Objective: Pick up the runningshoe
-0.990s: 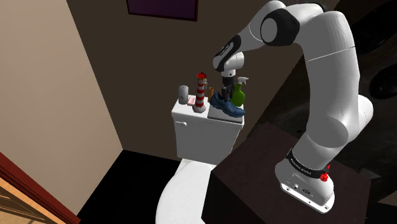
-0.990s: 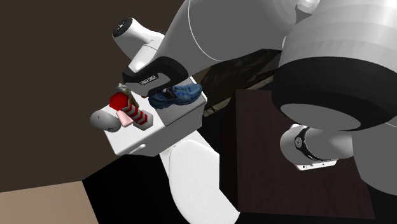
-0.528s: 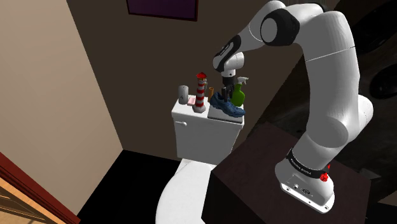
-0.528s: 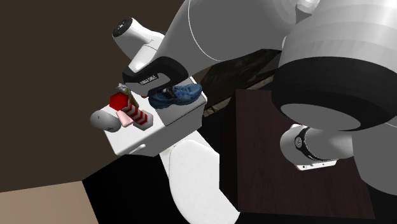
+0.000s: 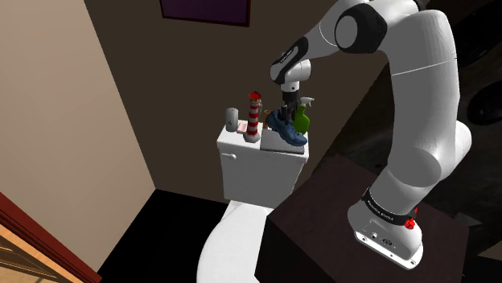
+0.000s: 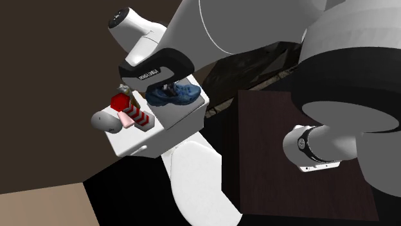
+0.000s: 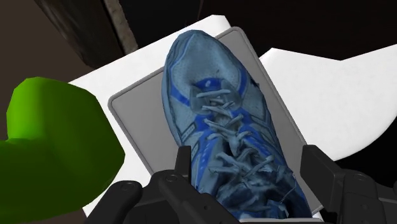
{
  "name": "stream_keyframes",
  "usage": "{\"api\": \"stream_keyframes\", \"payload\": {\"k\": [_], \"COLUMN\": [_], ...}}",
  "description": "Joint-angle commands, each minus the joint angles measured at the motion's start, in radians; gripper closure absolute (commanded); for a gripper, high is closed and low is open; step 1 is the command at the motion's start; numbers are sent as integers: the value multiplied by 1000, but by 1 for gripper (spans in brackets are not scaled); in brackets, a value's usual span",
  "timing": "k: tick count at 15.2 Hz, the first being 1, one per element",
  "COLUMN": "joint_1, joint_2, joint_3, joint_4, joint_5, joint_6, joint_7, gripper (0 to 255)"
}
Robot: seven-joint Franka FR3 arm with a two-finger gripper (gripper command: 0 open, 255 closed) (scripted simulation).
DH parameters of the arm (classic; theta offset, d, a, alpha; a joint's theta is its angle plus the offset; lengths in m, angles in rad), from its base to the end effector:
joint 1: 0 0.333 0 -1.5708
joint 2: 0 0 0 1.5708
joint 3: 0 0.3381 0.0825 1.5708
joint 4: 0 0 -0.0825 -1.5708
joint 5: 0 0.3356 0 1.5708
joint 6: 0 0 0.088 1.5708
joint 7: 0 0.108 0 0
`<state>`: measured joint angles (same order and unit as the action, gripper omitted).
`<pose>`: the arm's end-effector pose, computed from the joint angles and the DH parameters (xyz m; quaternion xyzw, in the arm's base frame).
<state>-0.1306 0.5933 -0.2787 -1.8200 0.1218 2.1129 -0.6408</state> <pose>0.5550 -0.2182 0.2535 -0.9862 -0.0880 0.1342 0.0404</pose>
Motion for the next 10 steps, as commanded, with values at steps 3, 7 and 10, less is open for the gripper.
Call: {"api": "stream_keyframes", "payload": {"k": [3,7,10], "joint_1": [5,9,11], "joint_2": [-36,-71,-81], "joint_3": [-7,-13,-15], "joint_4": [5,10,11], "joint_5": [-10,-20,-23], "joint_6": [-39,-78,-89], "joint_7": [4,8,9], "gripper": [255,255,255]}}
